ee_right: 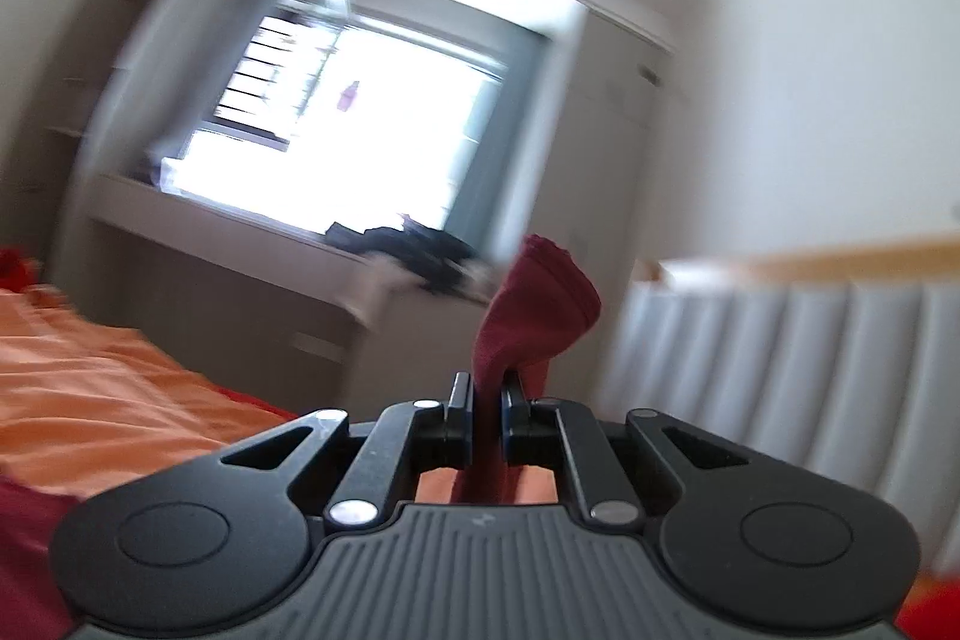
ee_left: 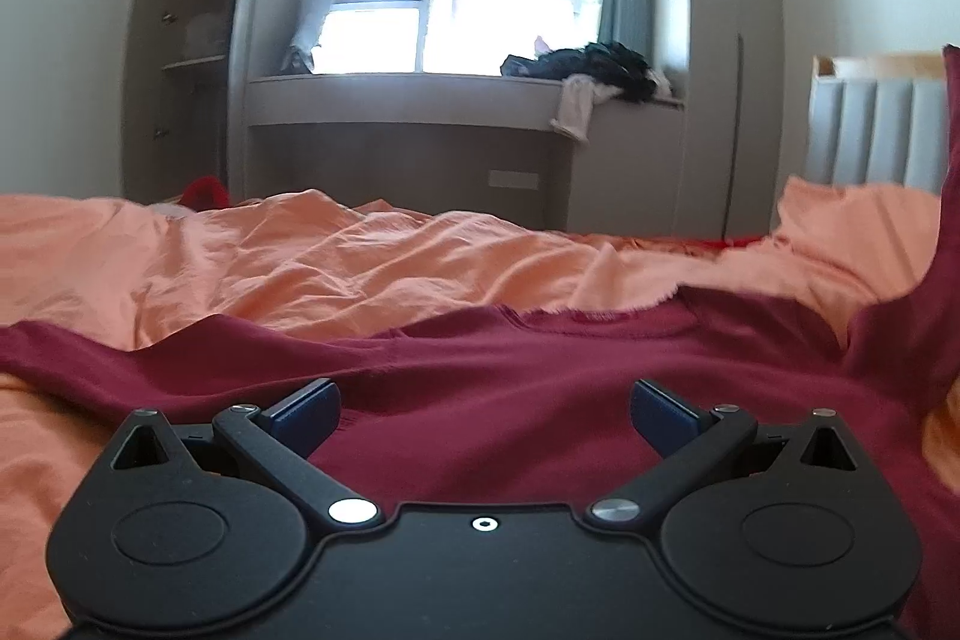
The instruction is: Fold small clothes
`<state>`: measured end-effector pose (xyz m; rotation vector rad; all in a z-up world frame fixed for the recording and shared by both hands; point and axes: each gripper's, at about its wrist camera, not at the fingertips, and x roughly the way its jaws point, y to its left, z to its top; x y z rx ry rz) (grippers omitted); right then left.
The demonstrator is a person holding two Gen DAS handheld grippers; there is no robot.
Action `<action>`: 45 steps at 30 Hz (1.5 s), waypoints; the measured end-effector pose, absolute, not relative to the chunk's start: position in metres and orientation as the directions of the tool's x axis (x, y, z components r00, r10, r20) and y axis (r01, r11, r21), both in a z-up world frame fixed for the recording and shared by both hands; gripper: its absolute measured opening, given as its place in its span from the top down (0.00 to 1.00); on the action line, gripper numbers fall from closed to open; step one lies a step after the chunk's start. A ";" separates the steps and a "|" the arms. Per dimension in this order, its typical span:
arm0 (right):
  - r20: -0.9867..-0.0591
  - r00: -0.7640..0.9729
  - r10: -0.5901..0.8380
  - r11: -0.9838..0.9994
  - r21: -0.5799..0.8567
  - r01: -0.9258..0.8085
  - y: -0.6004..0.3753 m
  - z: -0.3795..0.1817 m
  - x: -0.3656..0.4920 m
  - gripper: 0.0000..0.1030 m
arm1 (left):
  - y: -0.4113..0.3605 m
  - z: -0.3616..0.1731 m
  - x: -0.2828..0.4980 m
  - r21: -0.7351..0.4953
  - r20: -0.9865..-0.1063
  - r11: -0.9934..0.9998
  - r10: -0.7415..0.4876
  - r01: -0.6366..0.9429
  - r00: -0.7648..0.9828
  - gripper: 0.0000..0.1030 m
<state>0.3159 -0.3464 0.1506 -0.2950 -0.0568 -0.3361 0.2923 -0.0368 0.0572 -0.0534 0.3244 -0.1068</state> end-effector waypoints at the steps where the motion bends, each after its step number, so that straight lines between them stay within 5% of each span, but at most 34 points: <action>1: 0.109 0.955 -0.276 0.907 -0.298 0.297 -0.327 0.154 0.314 0.91 | -0.033 0.060 0.291 -0.089 -0.312 0.992 -0.108 0.084 0.944 0.00; 5: 0.081 0.991 -0.111 0.918 -0.373 0.134 -0.252 0.155 0.311 0.92 | -0.013 0.072 0.287 -0.162 -0.288 0.986 -0.089 0.043 0.953 0.00; 12: -0.126 0.982 0.144 0.907 -0.381 -0.182 -0.136 0.143 0.323 0.92 | 0.018 0.086 0.276 -0.166 -0.214 0.984 0.023 -0.059 0.977 0.00; 19: -0.264 0.936 0.232 0.831 -0.447 -0.332 -0.066 0.076 0.313 0.92 | 0.037 0.089 0.269 -0.160 -0.196 0.982 0.070 -0.102 0.978 0.00; 31: -0.259 0.928 0.268 0.670 -0.642 -0.373 -0.030 -0.010 0.266 0.89 | 0.034 0.084 0.270 -0.179 -0.217 0.983 0.007 -0.047 0.976 0.00; 34: -0.257 0.926 0.278 0.714 -0.589 -0.378 -0.041 -0.008 0.260 0.69 | 0.024 0.078 0.274 -0.157 -0.240 0.988 -0.033 -0.006 0.970 0.00; 36: -0.238 0.933 0.270 0.750 -0.556 -0.359 -0.053 -0.005 0.252 0.39 | 0.016 0.074 0.275 -0.134 -0.254 0.990 -0.067 0.034 0.965 0.00; 42: -0.217 0.962 0.164 0.860 -0.447 -0.247 -0.112 0.000 0.241 0.12 | -0.007 0.057 0.279 -0.049 -0.309 0.994 -0.108 0.098 0.945 0.00; 45: -0.228 0.972 0.062 0.910 -0.388 -0.149 -0.150 -0.002 0.245 0.07 | -0.015 0.049 0.278 -0.013 -0.332 0.993 -0.115 0.118 0.936 0.00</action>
